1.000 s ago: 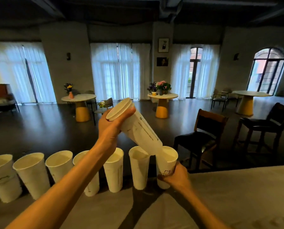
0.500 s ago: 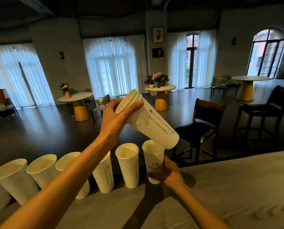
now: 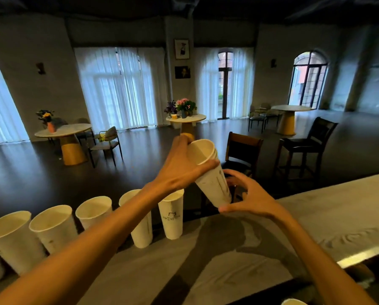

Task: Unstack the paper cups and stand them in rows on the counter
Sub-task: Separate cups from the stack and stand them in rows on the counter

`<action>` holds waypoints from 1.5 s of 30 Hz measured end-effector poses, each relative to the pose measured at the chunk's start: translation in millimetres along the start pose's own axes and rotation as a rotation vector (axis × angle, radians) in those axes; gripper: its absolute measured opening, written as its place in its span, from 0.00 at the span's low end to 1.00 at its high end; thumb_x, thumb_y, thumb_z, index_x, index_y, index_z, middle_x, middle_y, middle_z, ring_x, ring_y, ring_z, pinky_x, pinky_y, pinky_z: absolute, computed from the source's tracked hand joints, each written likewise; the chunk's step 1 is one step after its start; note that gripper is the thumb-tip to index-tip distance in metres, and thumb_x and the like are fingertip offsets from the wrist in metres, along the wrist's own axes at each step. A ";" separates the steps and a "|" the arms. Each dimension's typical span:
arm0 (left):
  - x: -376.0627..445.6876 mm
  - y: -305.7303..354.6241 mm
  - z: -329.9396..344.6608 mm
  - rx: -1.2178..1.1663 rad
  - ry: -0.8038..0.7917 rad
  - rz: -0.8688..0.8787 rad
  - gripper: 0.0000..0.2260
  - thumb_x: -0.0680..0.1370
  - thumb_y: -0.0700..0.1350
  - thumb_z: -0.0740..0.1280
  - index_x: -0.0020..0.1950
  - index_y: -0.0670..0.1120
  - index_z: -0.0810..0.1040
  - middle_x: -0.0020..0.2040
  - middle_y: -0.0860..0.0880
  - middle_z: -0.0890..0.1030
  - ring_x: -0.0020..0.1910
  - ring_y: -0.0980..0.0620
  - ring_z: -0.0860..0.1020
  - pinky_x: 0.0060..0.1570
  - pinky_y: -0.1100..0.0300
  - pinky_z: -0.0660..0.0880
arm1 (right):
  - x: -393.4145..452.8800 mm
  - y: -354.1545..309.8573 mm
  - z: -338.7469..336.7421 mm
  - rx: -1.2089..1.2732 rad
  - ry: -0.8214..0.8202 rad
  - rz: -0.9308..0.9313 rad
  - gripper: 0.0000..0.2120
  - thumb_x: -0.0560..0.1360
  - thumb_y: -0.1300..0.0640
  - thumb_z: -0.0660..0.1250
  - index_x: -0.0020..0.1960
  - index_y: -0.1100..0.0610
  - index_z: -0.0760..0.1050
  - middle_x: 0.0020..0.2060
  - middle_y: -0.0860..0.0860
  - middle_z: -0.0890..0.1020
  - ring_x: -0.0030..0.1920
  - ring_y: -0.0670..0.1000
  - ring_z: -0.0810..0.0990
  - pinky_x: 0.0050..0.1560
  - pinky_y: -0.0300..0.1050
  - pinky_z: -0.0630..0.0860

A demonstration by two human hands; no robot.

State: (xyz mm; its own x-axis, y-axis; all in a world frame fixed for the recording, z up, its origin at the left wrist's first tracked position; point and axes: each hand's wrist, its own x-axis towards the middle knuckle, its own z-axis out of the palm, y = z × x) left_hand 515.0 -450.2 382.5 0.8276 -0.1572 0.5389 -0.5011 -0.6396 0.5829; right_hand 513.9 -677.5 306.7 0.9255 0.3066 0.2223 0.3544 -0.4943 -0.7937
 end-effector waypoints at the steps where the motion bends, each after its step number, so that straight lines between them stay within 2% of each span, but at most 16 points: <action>1: -2.7 0.8 5.4 0.036 -0.012 0.031 0.30 0.70 0.68 0.71 0.60 0.50 0.65 0.55 0.51 0.69 0.49 0.59 0.72 0.44 0.66 0.68 | -0.7 -3.1 0.8 -0.006 0.006 -0.015 0.44 0.62 0.52 0.82 0.72 0.41 0.64 0.60 0.34 0.75 0.60 0.31 0.73 0.50 0.31 0.72; 2: -4.1 4.8 10.7 0.090 -0.022 0.053 0.31 0.70 0.70 0.68 0.59 0.49 0.65 0.54 0.52 0.69 0.47 0.58 0.72 0.43 0.65 0.69 | -1.7 -3.5 0.7 -0.024 0.017 -0.018 0.42 0.63 0.51 0.82 0.72 0.41 0.65 0.60 0.35 0.75 0.60 0.33 0.73 0.53 0.33 0.74; 4: -4.9 9.2 15.1 0.225 -0.052 0.070 0.33 0.69 0.75 0.61 0.59 0.49 0.66 0.54 0.51 0.70 0.46 0.54 0.73 0.45 0.58 0.73 | 0.7 1.7 4.6 -0.059 0.027 -0.014 0.39 0.64 0.49 0.81 0.70 0.43 0.67 0.62 0.40 0.77 0.63 0.40 0.75 0.61 0.45 0.77; 7: -4.4 9.0 12.7 0.314 -0.064 0.082 0.34 0.70 0.76 0.57 0.60 0.49 0.65 0.54 0.50 0.72 0.46 0.50 0.75 0.45 0.54 0.76 | 7.6 8.0 14.5 -0.087 0.050 -0.009 0.38 0.64 0.46 0.81 0.69 0.44 0.67 0.64 0.44 0.77 0.64 0.46 0.76 0.62 0.54 0.78; 11: -4.4 -1.6 6.7 0.325 0.010 0.071 0.34 0.71 0.75 0.58 0.62 0.49 0.65 0.53 0.53 0.70 0.45 0.51 0.75 0.41 0.60 0.73 | 21.0 6.0 34.6 -0.142 0.083 -0.017 0.38 0.65 0.46 0.79 0.70 0.46 0.66 0.65 0.46 0.76 0.65 0.50 0.75 0.62 0.53 0.78; 17: 11.7 -26.6 2.7 0.233 0.114 -0.152 0.28 0.73 0.73 0.59 0.57 0.50 0.67 0.51 0.52 0.72 0.42 0.56 0.73 0.36 0.64 0.67 | 44.4 22.6 59.7 -0.285 0.222 0.018 0.37 0.65 0.43 0.79 0.67 0.48 0.65 0.63 0.48 0.75 0.63 0.51 0.75 0.58 0.49 0.77; 22: 39.3 -46.6 -26.7 0.134 0.285 -0.182 0.41 0.67 0.80 0.54 0.61 0.46 0.71 0.51 0.50 0.76 0.46 0.51 0.78 0.36 0.64 0.70 | 56.2 65.3 86.1 -0.239 0.139 0.143 0.34 0.67 0.46 0.78 0.65 0.55 0.67 0.60 0.52 0.79 0.60 0.53 0.79 0.54 0.44 0.77; 26: 51.9 -61.9 -43.9 0.026 0.366 -0.223 0.42 0.67 0.81 0.53 0.55 0.45 0.76 0.46 0.49 0.80 0.43 0.50 0.81 0.42 0.57 0.78 | 59.2 83.7 110.0 -0.089 0.101 0.229 0.38 0.64 0.47 0.80 0.68 0.51 0.65 0.54 0.46 0.78 0.58 0.49 0.79 0.49 0.39 0.78; 29: 53.0 -70.7 -46.7 -0.006 0.375 -0.262 0.30 0.75 0.72 0.56 0.52 0.45 0.76 0.42 0.53 0.78 0.41 0.55 0.79 0.38 0.64 0.72 | 61.3 89.6 121.6 0.033 0.133 0.244 0.42 0.61 0.47 0.81 0.69 0.46 0.63 0.58 0.45 0.77 0.60 0.49 0.77 0.54 0.46 0.80; 32: 53.1 -78.3 -42.2 -0.025 0.378 -0.274 0.23 0.79 0.67 0.58 0.50 0.47 0.75 0.40 0.57 0.75 0.40 0.60 0.76 0.37 0.67 0.67 | 64.0 91.8 126.6 0.082 0.142 0.267 0.42 0.61 0.49 0.82 0.68 0.44 0.63 0.62 0.46 0.77 0.62 0.51 0.77 0.53 0.50 0.80; 35: 50.4 -73.7 -34.9 -0.035 0.366 -0.262 0.25 0.79 0.66 0.58 0.48 0.44 0.77 0.41 0.59 0.74 0.42 0.61 0.76 0.37 0.69 0.67 | 65.2 98.3 127.8 0.069 0.131 0.272 0.43 0.60 0.48 0.82 0.69 0.45 0.64 0.62 0.47 0.78 0.63 0.51 0.77 0.59 0.56 0.79; 38: 49.6 -61.0 -25.9 -0.033 0.337 -0.205 0.24 0.79 0.65 0.59 0.45 0.45 0.78 0.40 0.55 0.77 0.40 0.59 0.78 0.35 0.70 0.68 | 61.3 101.5 128.9 0.038 0.101 0.277 0.41 0.61 0.50 0.82 0.69 0.48 0.66 0.60 0.47 0.79 0.61 0.51 0.78 0.58 0.51 0.80; 40: 51.0 -47.9 -19.6 -0.039 0.301 -0.174 0.28 0.77 0.70 0.58 0.45 0.45 0.79 0.40 0.51 0.79 0.39 0.57 0.80 0.35 0.69 0.69 | 56.4 100.0 124.9 -0.006 0.068 0.272 0.42 0.62 0.52 0.82 0.70 0.49 0.65 0.62 0.48 0.78 0.64 0.51 0.77 0.60 0.49 0.78; 42: 53.8 -41.7 -11.7 -0.019 0.289 -0.143 0.38 0.71 0.78 0.53 0.48 0.45 0.79 0.46 0.47 0.80 0.42 0.51 0.81 0.37 0.65 0.73 | 52.0 99.8 114.4 -0.045 0.008 0.261 0.47 0.60 0.52 0.83 0.72 0.49 0.63 0.66 0.48 0.76 0.67 0.52 0.74 0.62 0.49 0.77; 43: 54.2 -36.9 -9.2 -0.003 0.287 -0.131 0.38 0.71 0.79 0.53 0.51 0.45 0.77 0.50 0.47 0.78 0.44 0.50 0.81 0.38 0.63 0.73 | 49.6 99.1 104.6 -0.055 -0.019 0.254 0.50 0.58 0.49 0.83 0.73 0.49 0.61 0.67 0.49 0.74 0.67 0.51 0.74 0.61 0.48 0.78; 45: 51.7 -22.0 -4.8 0.072 0.263 -0.101 0.31 0.75 0.73 0.57 0.57 0.46 0.72 0.53 0.49 0.72 0.48 0.49 0.76 0.41 0.61 0.71 | 41.9 94.3 74.6 -0.083 -0.026 0.246 0.55 0.56 0.45 0.83 0.75 0.48 0.58 0.69 0.49 0.72 0.68 0.51 0.72 0.58 0.46 0.78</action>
State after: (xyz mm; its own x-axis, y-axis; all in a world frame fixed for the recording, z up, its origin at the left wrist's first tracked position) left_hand 567.6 -440.6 400.5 0.7739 0.1047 0.6246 -0.3920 -0.6954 0.6023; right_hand 576.1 -650.6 198.9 0.9818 0.1894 0.0132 0.1302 -0.6209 -0.7730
